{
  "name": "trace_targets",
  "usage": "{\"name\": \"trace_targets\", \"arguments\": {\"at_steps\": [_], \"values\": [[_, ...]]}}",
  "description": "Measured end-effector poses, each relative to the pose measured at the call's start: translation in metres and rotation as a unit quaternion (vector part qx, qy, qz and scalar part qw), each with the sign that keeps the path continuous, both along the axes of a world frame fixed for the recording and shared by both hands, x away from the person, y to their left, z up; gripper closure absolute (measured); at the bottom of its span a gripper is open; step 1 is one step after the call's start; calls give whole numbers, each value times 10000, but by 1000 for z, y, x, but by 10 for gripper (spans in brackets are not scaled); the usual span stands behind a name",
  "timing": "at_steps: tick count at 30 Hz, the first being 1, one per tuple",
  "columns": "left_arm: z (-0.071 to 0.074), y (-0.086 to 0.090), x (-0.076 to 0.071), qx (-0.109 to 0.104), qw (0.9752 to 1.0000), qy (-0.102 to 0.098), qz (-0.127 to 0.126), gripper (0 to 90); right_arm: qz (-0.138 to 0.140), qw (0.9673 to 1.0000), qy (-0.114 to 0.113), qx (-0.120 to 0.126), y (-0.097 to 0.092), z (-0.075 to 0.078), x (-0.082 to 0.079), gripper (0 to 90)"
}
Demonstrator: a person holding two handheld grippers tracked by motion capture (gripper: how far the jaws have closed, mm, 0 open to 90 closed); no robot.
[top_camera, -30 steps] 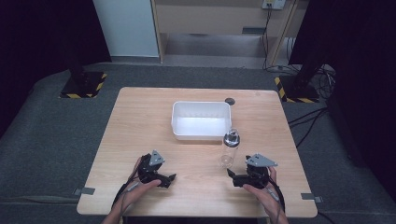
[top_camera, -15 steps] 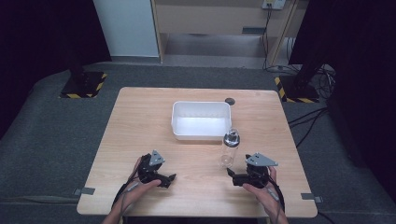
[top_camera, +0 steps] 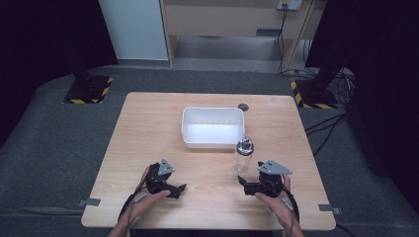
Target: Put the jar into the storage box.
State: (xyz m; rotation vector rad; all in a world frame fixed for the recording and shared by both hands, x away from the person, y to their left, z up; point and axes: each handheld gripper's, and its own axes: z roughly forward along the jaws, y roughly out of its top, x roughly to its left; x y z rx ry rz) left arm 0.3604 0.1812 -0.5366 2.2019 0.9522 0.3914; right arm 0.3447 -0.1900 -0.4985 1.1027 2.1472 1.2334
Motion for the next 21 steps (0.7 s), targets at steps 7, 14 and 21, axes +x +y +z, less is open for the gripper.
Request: {"name": "trace_targets", "arguments": {"at_steps": [7, 14, 21], "values": [[0, 0, 0, 0, 10000, 1, 1, 0, 4, 10000, -16, 14, 3, 1, 2, 62], [0, 0, 0, -1, 10000, 0, 1, 0, 16, 10000, -70, 36, 6, 5, 5, 76], [0, 0, 0, 0, 10000, 1, 2, 0, 31, 9999, -117, 43, 9, 6, 8, 101]]}}
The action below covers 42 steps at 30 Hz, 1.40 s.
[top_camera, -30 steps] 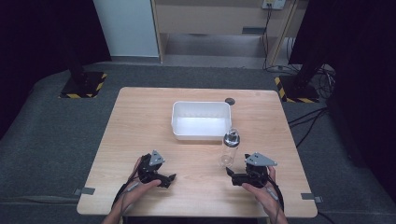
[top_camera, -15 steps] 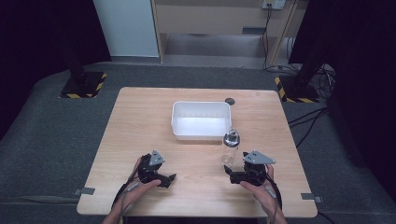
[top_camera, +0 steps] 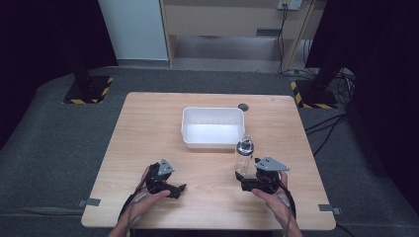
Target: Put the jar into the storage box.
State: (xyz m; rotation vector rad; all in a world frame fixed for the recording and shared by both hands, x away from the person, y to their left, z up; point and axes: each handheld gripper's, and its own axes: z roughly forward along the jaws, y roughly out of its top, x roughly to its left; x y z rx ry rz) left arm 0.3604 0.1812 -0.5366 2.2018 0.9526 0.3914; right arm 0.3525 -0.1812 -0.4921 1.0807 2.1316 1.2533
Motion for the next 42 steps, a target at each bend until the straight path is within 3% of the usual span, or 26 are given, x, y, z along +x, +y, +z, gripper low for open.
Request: {"name": "trace_targets", "arguments": {"at_steps": [28, 36, 37, 42], "values": [[0, 0, 0, -1, 10000, 0, -1, 0, -57, 9998, -169, 17, 8, 5, 16, 189], [0, 0, 0, -1, 10000, 0, 0, 0, -83, 9997, -214, -8, 10, 4, 21, 247], [0, 0, 0, -1, 10000, 0, 0, 0, -60, 9996, -264, -6, 11, 4, 22, 297], [0, 0, 0, -1, 10000, 0, -2, 0, -41, 9997, -257, -4, 10, 5, 23, 309]]}}
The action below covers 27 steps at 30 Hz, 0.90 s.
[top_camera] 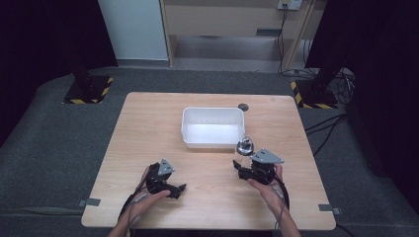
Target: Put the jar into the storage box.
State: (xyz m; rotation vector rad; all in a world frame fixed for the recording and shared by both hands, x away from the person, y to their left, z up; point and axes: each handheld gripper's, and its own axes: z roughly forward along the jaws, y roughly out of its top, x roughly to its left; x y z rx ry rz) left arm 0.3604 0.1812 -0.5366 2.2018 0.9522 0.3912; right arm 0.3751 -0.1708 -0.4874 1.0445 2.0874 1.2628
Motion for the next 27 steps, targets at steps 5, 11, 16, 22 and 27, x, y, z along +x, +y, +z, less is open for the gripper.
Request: {"name": "trace_targets", "arguments": {"at_steps": [5, 11, 16, 22, 27], "values": [[0, 0, 0, -1, 10000, 1, 2, 0, -78, 10000, -39, 6, 0, 2, -1, 310], [0, 0, 0, 2, 10000, -1, -1, 0, -26, 9998, -123, 136, -1, 13, 1, 310], [0, 0, 0, 0, 10000, 1, 1, 0, 0, 9997, -119, 206, 0, 19, 4, 311], [0, 0, 0, -1, 10000, 1, 1, 0, 51, 9996, -152, 240, 3, 25, 6, 311], [0, 0, 0, 1, 10000, 1, 0, 0, 78, 9995, -183, 247, 4, 30, 8, 311]]}}
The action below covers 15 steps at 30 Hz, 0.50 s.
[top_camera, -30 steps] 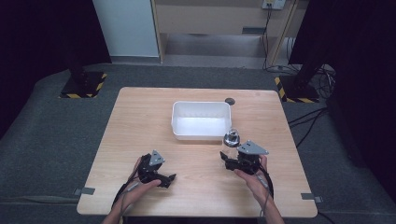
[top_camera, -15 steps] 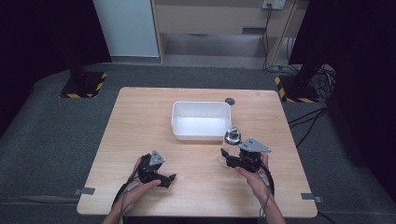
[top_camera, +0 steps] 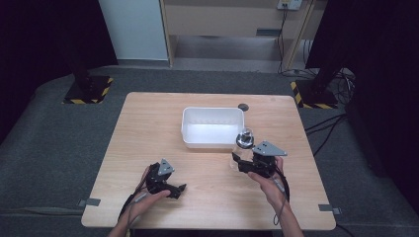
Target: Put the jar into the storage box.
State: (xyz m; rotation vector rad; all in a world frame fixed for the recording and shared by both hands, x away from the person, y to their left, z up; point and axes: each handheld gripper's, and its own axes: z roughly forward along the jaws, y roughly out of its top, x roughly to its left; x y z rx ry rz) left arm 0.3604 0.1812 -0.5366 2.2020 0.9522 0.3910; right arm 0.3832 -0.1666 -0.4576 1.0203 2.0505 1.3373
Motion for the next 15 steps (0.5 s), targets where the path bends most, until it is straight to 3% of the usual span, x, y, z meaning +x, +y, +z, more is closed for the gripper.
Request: {"name": "trace_targets", "arguments": {"at_steps": [15], "values": [[0, 0, 0, 2, 10000, 2, 0, 0, 143, 9999, 26, -2, 9, 10, 8, 311]]}}
